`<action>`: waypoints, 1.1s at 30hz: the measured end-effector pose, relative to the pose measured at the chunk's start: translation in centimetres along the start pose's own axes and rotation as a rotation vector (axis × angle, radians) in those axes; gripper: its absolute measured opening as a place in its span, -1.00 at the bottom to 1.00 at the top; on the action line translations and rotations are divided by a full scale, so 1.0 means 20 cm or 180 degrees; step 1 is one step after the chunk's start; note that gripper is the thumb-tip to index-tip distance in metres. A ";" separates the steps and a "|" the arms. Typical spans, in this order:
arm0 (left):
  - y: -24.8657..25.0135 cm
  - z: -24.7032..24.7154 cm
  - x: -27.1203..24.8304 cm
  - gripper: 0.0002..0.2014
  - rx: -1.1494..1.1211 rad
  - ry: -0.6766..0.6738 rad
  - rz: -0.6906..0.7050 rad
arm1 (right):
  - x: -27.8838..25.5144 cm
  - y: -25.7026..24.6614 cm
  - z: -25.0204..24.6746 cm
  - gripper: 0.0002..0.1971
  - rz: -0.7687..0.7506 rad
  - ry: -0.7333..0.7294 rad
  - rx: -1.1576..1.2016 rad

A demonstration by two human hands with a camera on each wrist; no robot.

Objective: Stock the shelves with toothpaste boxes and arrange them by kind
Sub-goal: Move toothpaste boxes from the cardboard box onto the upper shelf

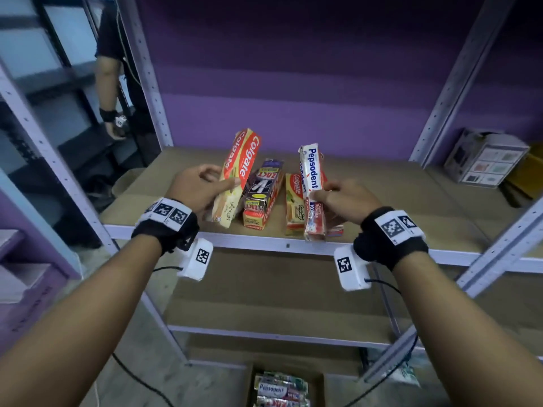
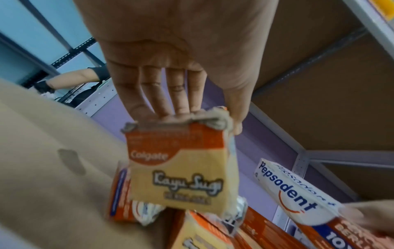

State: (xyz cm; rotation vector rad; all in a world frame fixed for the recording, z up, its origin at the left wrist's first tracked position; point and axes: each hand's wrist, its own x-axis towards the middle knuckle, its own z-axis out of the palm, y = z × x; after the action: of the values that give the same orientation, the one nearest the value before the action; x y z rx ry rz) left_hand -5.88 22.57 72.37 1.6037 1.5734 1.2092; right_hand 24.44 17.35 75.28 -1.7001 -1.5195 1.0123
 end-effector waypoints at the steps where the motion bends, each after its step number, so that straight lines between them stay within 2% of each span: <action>1: 0.01 -0.01 0.05 -0.51 0.0342 0.0021 0.0030 | 0.04 -0.03 0.00 -0.82 0.0017 0.0055 -0.0134; 5: 0.02 0.00 0.21 -0.50 0.1550 0.0046 0.0019 | 0.18 -0.12 0.03 -0.71 0.0024 0.0332 -0.0835; 10: 0.00 0.06 0.31 -0.43 0.2290 0.0014 0.0158 | 0.30 -0.18 0.09 -0.78 -0.0030 0.0553 -0.1671; 13: 0.00 0.10 0.34 -0.44 0.2456 -0.0073 0.0227 | 0.35 -0.18 0.13 -0.74 -0.0077 0.0677 -0.2084; 16: 0.02 0.15 0.35 -0.46 0.2597 -0.0140 0.0205 | 0.39 -0.17 0.18 -0.53 -0.0201 0.0667 -0.2259; 21: 0.04 0.22 0.38 -0.47 0.2718 -0.0292 0.0184 | 0.41 -0.16 0.23 -0.51 -0.0494 0.0710 -0.2418; 24: 0.01 0.24 0.41 -0.42 0.2563 -0.0331 0.0375 | 0.41 -0.18 0.23 -0.51 -0.0588 0.0717 -0.2547; 27: 0.02 0.25 0.41 -0.38 0.2491 -0.0465 0.0552 | 0.41 -0.18 0.22 -0.42 -0.0540 0.0551 -0.2628; 29: 0.03 0.25 0.41 -0.38 0.2513 -0.0531 0.0579 | 0.41 -0.19 0.21 -0.44 -0.0555 0.0348 -0.2693; 33: 0.05 0.23 0.39 -0.42 0.2787 -0.0642 0.0648 | 0.37 -0.22 0.16 -0.63 -0.0712 0.0103 -0.2889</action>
State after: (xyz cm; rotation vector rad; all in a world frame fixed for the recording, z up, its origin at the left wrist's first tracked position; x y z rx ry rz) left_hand -2.15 30.81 72.97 2.3702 1.9636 0.3939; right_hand 19.67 25.19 76.40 -2.0067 -2.2774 0.1414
